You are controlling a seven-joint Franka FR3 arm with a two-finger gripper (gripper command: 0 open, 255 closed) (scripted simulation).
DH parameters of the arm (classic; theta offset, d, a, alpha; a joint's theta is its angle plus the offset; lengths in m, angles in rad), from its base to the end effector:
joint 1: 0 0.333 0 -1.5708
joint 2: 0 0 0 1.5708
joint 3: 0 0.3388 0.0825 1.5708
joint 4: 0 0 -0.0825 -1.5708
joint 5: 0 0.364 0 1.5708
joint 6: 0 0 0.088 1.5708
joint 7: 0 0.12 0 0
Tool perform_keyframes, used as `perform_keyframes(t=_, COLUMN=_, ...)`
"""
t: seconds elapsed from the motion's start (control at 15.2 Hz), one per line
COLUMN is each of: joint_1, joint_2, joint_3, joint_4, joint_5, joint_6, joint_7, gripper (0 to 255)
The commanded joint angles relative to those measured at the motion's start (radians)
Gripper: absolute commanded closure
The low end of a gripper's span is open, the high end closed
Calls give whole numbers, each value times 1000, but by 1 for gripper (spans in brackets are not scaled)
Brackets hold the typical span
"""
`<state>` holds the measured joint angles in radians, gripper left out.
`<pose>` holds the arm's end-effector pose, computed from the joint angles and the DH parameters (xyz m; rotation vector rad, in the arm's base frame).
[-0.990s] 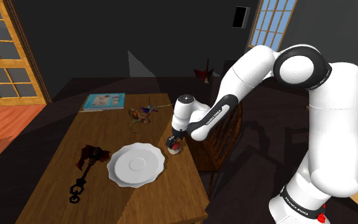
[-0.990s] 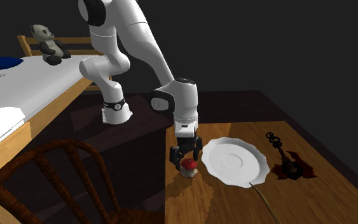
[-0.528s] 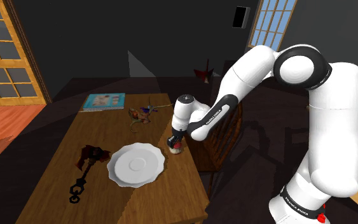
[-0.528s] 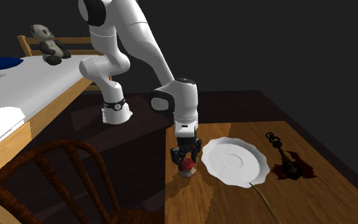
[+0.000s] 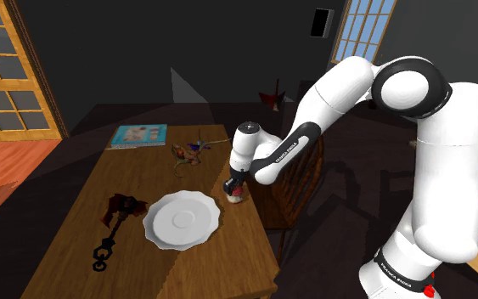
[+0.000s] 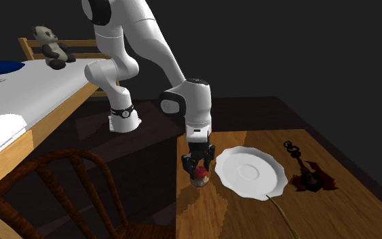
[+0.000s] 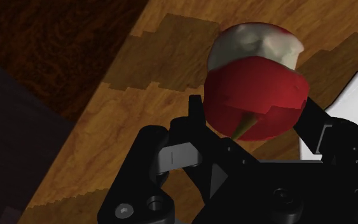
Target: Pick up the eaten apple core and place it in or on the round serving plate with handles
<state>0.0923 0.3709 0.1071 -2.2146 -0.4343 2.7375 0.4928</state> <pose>0.5508 0.1250 0.2480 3.0239 0.1258 0.3087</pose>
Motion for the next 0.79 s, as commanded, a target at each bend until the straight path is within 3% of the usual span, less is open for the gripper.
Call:
perform_keyframes(t=0.0, joint_1=-7, joint_2=-22, joint_3=11, joint_4=-1, joint_5=15, joint_6=-20, joint_7=-14, gripper=255)
perform_keyframes(t=0.73, joint_1=-36, joint_2=-142, joint_3=56, joint_4=1, joint_5=103, joint_6=-138, joint_7=-94, gripper=255)
